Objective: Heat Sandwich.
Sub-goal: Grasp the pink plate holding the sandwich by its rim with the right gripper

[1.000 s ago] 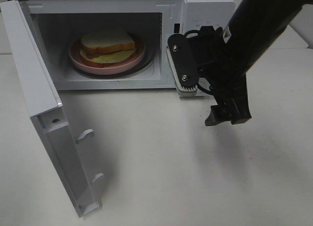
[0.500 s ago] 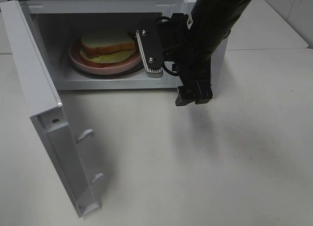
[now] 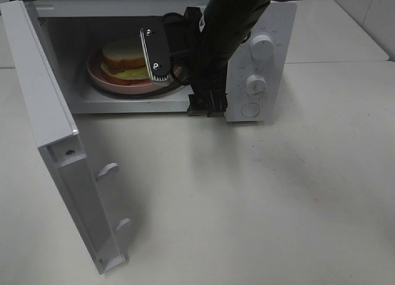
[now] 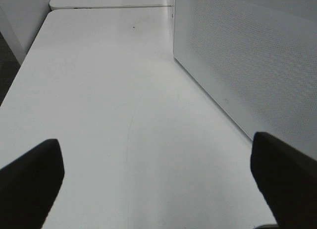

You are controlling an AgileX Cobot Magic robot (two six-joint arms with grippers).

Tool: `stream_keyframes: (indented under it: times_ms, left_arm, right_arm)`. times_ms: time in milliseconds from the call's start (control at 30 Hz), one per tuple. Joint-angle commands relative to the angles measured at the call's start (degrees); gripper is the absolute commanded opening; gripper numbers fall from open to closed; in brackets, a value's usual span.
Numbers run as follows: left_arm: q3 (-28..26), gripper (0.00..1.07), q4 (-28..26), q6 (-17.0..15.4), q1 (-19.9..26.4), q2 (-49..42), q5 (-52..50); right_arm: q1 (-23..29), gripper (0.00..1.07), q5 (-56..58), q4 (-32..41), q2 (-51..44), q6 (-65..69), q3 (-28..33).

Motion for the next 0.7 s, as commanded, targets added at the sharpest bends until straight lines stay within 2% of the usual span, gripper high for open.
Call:
stream_keyframes:
  times_ms: [33,700]
  left_arm:
    - [0.17,0.97,-0.29,-0.17,-0.46,-1.49,-0.46]
    - [0.17,0.97,-0.29,-0.17,-0.46,-1.49,-0.46]
  right_arm:
    - [0.17,0.89,-1.95,0.17,2.41,0.17,-2.23]
    - [0.0,0.86,-3.21,0.29,16.84,0.23,-17.99]
